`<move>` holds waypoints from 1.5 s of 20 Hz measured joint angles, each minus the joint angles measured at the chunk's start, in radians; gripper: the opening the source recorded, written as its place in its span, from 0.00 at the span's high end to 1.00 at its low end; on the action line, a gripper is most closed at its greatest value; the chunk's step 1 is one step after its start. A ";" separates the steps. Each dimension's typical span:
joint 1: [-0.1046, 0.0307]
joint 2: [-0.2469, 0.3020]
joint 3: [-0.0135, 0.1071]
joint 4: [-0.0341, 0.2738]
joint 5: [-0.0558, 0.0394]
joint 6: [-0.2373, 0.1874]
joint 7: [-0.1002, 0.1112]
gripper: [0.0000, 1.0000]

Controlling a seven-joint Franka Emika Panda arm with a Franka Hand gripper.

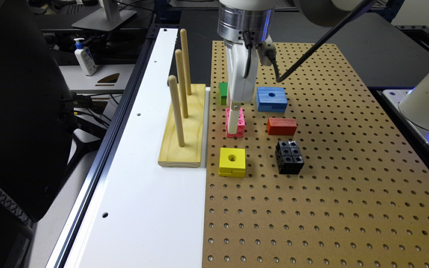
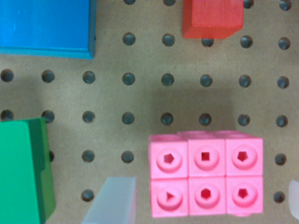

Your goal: Pick up pink block.

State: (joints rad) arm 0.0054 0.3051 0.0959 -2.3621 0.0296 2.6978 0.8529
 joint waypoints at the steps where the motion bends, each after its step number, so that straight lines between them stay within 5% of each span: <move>1: 0.000 0.015 0.000 0.002 -0.0001 0.012 0.000 0.00; 7: 0.000 0.061 0.000 0.035 -0.0002 0.024 0.000 0.00; 20: 0.000 0.075 0.000 0.039 -0.0015 0.027 0.000 0.00; 21: 0.000 0.074 0.000 0.039 -0.0015 0.028 0.000 1.00; 30: -0.001 0.073 0.000 0.038 -0.0016 0.027 0.000 1.00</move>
State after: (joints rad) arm 0.0048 0.3779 0.0957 -2.3240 0.0280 2.7252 0.8528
